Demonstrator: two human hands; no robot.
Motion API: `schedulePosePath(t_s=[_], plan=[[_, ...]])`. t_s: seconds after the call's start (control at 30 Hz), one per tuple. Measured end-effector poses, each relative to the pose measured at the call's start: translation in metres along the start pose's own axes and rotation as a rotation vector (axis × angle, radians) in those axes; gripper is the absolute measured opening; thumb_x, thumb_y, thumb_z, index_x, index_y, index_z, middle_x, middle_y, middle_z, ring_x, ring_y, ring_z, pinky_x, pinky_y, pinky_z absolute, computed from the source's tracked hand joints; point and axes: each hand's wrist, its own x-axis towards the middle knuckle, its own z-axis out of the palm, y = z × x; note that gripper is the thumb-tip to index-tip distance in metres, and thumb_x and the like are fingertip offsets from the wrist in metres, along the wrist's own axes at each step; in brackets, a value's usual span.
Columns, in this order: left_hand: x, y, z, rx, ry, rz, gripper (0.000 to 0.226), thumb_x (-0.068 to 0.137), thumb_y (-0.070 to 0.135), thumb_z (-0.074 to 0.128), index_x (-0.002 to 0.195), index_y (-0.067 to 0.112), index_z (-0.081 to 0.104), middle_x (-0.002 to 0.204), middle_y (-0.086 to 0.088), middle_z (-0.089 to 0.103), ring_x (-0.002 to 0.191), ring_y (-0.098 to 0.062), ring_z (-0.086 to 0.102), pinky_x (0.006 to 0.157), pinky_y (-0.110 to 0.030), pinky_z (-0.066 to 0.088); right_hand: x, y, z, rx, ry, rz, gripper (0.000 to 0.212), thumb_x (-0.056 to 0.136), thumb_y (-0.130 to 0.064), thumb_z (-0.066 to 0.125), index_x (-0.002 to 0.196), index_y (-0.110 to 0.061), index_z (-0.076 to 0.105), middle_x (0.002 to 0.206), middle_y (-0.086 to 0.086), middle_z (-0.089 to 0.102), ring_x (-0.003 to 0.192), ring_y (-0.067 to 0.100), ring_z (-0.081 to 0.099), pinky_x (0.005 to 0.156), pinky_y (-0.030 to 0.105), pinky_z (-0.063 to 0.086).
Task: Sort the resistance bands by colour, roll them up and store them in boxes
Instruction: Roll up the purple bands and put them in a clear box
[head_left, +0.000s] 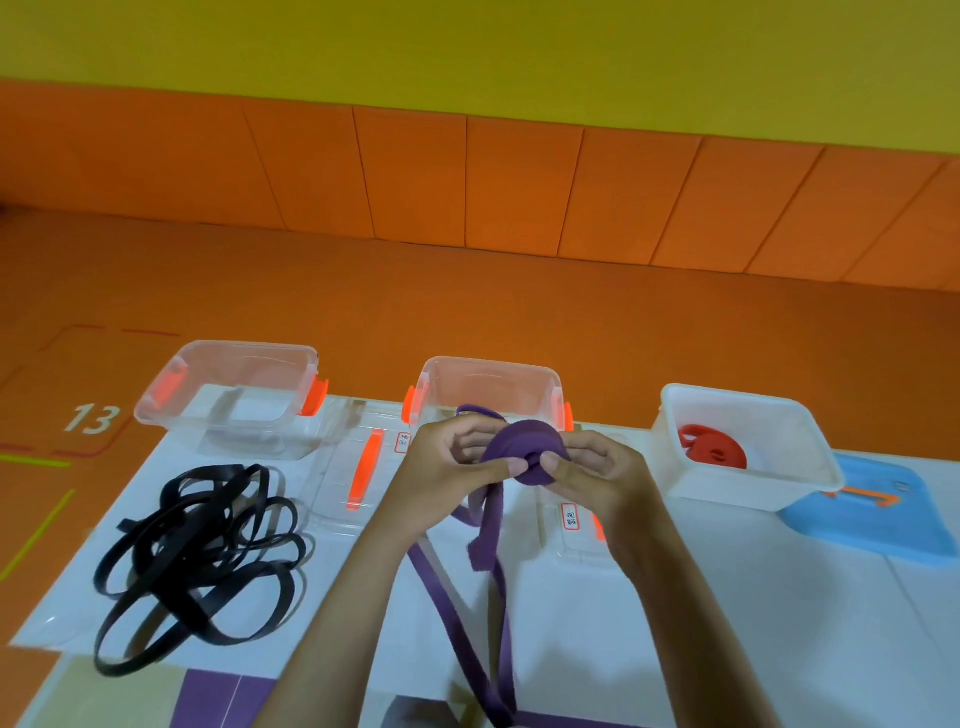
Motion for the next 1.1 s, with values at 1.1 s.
schedulePosePath(t_s=[1.1], plan=[[0.021, 0.006, -0.006, 0.228, -0.095, 0.079, 0.037, 0.086, 0.027, 0.087, 0.121, 0.027, 0.076, 0.114, 0.013, 0.078, 0.111, -0.012, 0.073, 0.098, -0.03, 0.059, 0.015, -0.012, -0.007, -0.258, -0.121, -0.144, 0.023, 0.09, -0.018, 0.081, 0.11, -0.026, 0.071, 0.104, -0.017, 0.077, 0.104, 0.005, 0.071, 0.08, 0.018, 0.059]])
